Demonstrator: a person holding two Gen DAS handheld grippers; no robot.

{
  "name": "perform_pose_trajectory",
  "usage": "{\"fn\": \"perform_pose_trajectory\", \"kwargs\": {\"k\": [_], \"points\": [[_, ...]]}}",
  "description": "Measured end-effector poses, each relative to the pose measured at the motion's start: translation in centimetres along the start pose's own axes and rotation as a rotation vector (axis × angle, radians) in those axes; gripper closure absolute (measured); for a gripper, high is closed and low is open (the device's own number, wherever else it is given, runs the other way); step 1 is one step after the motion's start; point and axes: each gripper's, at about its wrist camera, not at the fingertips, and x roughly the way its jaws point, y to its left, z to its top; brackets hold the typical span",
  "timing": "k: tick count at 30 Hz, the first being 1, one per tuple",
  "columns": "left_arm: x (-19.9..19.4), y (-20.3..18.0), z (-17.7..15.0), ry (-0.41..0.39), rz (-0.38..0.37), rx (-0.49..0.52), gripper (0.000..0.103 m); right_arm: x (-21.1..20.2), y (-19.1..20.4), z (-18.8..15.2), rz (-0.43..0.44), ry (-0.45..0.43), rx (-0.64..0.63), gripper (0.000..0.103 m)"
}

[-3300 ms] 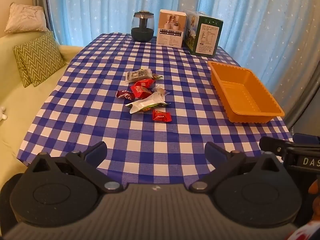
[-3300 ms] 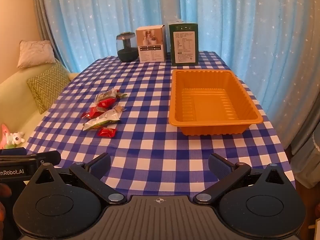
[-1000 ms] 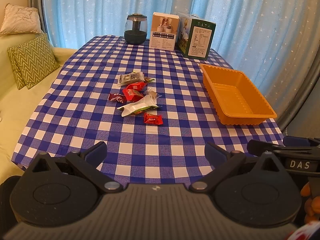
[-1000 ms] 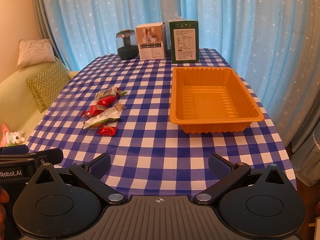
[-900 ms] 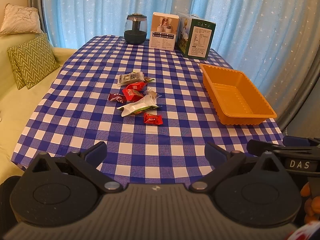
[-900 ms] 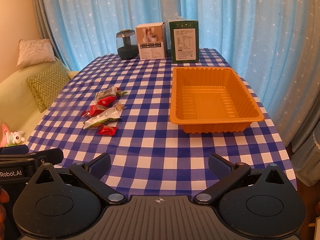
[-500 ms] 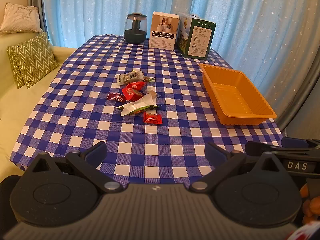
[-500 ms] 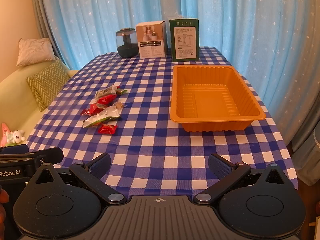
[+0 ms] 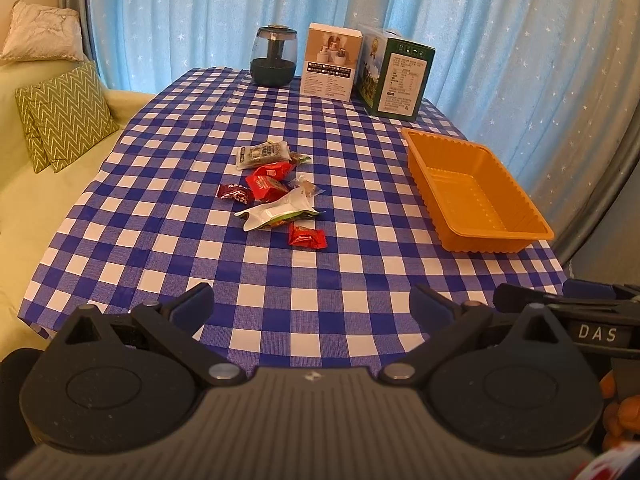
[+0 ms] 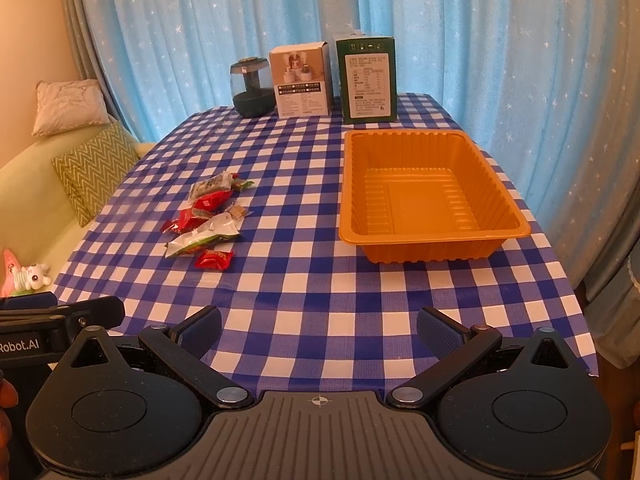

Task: Organize snacks
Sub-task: 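Grasp the white-green snack packet with the left tool while the right tool grasps a red candy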

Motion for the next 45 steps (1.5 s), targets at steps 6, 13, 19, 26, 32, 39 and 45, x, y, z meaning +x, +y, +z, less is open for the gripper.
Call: {"fn": "perform_pose_trajectory", "kwargs": {"k": [6,13,19,26,32,39,45], "points": [[1.3,1.7,0.9,-0.004,0.011,0.006,0.0,1.2,0.5,0.0,0.029,-0.011,0.006,0.0],[4.4,4.4,2.9,0.005,0.014,0.075,0.0,4.6,2.0,0.4,0.077,-0.014,-0.063,0.001],[8.0,6.7,4.2,0.029,0.015,0.126,0.009,8.8,4.2,1.0,0.157,-0.003,-0.164,0.014],[12.6,8.5,4.9,0.073,-0.009,0.165,0.016,15.3,6.5,1.6,0.239,0.044,-0.311,0.033],[15.7,9.3,5.2,0.079,-0.055,0.177,0.019,19.7,8.6,2.3,0.302,0.04,-0.462,0.041],[17.3,10.4,5.8,0.058,-0.091,0.133,0.019,23.3,10.0,2.3,0.322,0.063,-0.582,0.059],[17.9,10.1,5.9,0.056,-0.131,0.149,0.019,23.9,10.2,2.2,0.343,0.094,-0.555,0.081]]}}
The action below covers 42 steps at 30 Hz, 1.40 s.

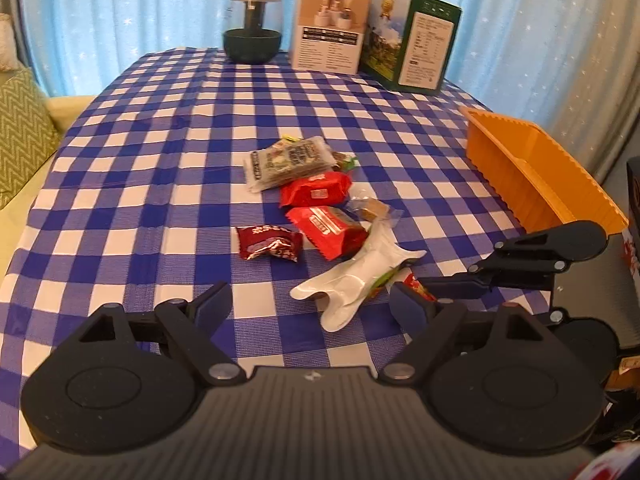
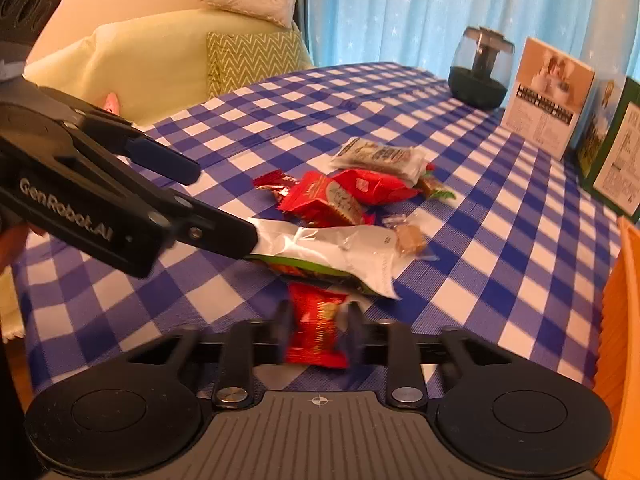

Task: Organize snacks
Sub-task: 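Grasp the white-green snack packet with the left tool while the right tool grasps a red candy, then carry both snacks to the orange tray and open both tools to drop them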

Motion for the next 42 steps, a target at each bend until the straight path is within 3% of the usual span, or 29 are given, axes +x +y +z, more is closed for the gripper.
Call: {"fn": "perform_pose_trajectory", "kwargs": {"k": [5,9,12,19,25,32,42], "points": [[0.9,-1.3,0.3,0.001,-0.006,0.132,0.022,-1.8,-1.1,-0.8,-0.054,0.01,0.12,0.081],[2.3,-2.3,0.8,0.025,-0.023,0.236,0.037,-3.0,-2.4,-1.4,-0.106,0.009,0.191,0.081],[3.8,-2.7,1.2,0.069,-0.042,0.266,0.056,-3.5,-3.1,-1.9,-0.12,0.01,0.226,0.081],[4.1,-4.6,1.2,0.102,-0.06,0.325,0.074,-4.1,-3.9,-2.6,-0.122,0.014,0.306,0.081],[2.9,-6.7,-0.6,0.138,-0.065,0.333,0.075,-5.1,-4.2,-3.4,-0.137,0.001,0.37,0.081],[3.3,-7.6,-0.4,0.079,-0.035,0.323,0.074,-5.2,-4.5,-3.5,-0.152,-0.008,0.398,0.081],[4.7,-8.3,0.0,0.065,-0.016,0.342,0.076,-4.9,-4.9,-3.7,-0.15,-0.004,0.431,0.081]]}}
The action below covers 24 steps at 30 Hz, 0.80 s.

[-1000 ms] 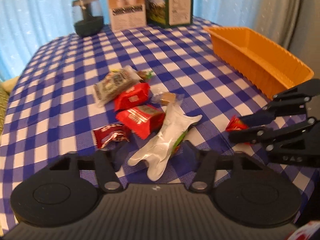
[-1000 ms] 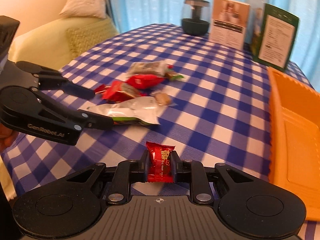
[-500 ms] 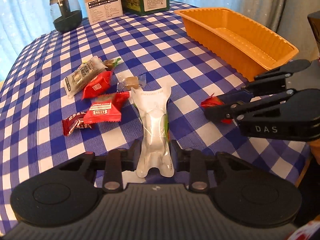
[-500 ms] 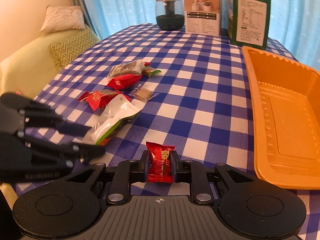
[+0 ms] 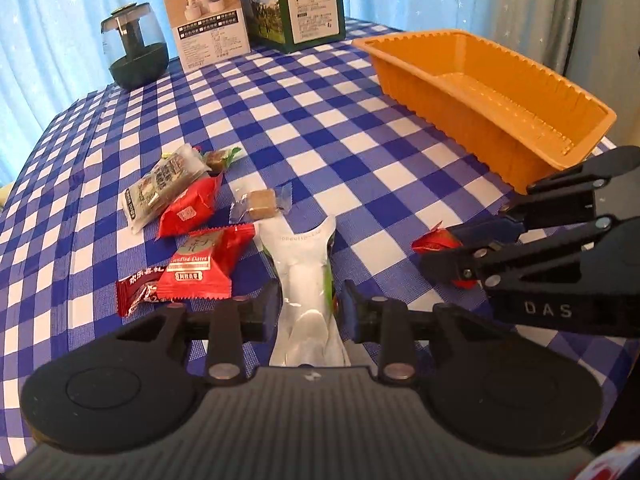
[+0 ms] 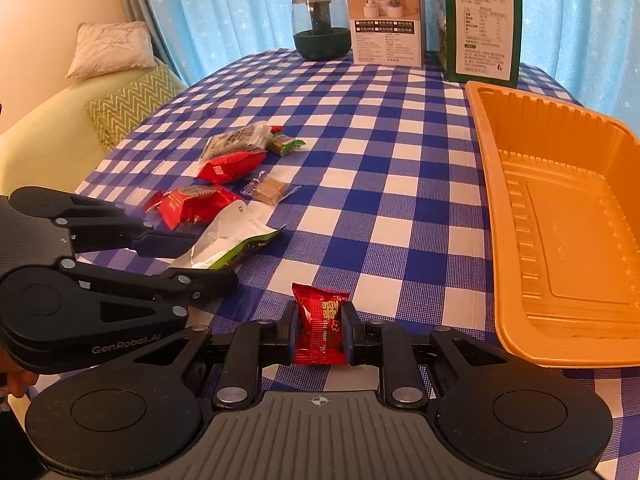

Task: Organize snacks
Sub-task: 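Carry both snacks to the orange tray and open both tools to drop them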

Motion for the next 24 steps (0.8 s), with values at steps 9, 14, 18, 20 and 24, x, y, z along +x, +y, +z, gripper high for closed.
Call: {"fn": "perform_pose_trajectory", "kwargs": {"k": [9,14,18,20,24], "points": [[-1.7,0.3,-0.2,-0.02,0.012,-0.076,0.076,-1.4,0.4,0.3,0.004,-0.056,0.002,0.081],[-3.6,0.0,0.8,-0.053,0.003,-0.145,0.076,-3.8,0.6,0.8,-0.018,-0.144,-0.012,0.081],[-4.8,-1.2,2.9,-0.096,-0.016,-0.155,0.076,-6.4,-0.4,1.9,-0.054,-0.211,-0.007,0.081],[-5.2,-2.1,4.3,-0.12,-0.031,-0.154,0.076,-7.5,-1.6,2.5,-0.085,-0.232,0.002,0.081],[-5.2,-4.5,7.1,-0.161,-0.076,-0.152,0.076,-9.5,-5.3,3.1,-0.174,-0.244,0.016,0.081]]}}
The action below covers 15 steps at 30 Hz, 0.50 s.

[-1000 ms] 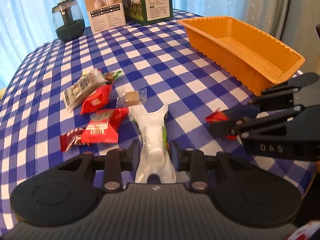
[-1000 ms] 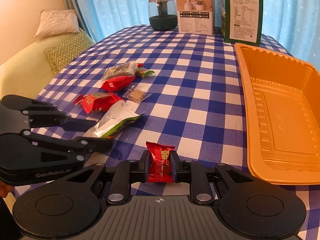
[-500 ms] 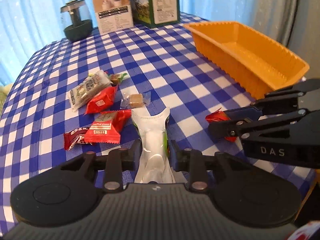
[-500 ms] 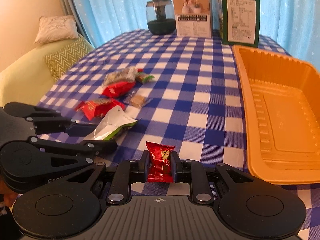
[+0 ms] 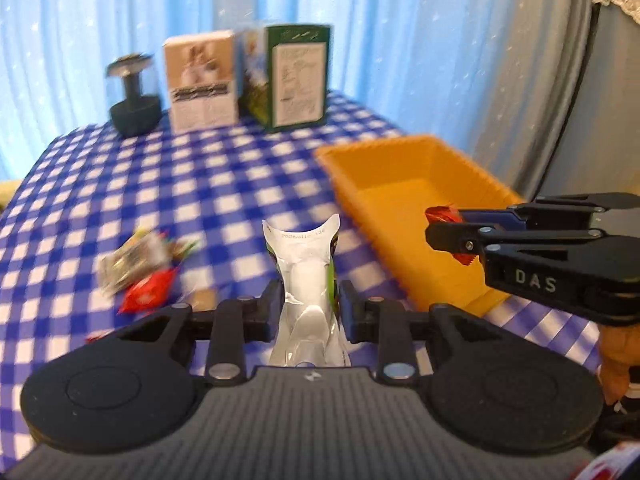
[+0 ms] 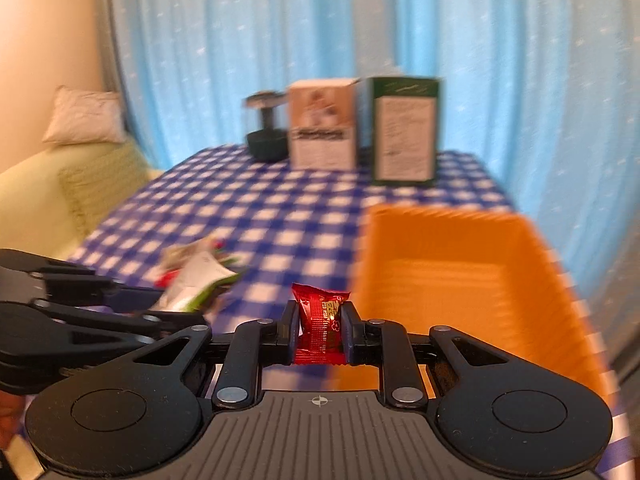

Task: Organize snacks
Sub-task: 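Carry both snacks to the orange tray and open both tools to drop them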

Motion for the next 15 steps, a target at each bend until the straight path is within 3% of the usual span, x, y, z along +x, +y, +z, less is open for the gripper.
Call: {"fn": "perform_pose_trajectory", "kwargs": {"k": [7,15], "points": [[3.0,-5.5,2.5,-0.006,-0.074,0.01,0.076,-0.1,-7.2,-0.2,-0.139,0.019,0.132,0.081],[6.3,-8.7,3.2,0.008,-0.107,0.035,0.076,-0.2,-10.6,-0.9,-0.151,0.029,0.242,0.081]]}}
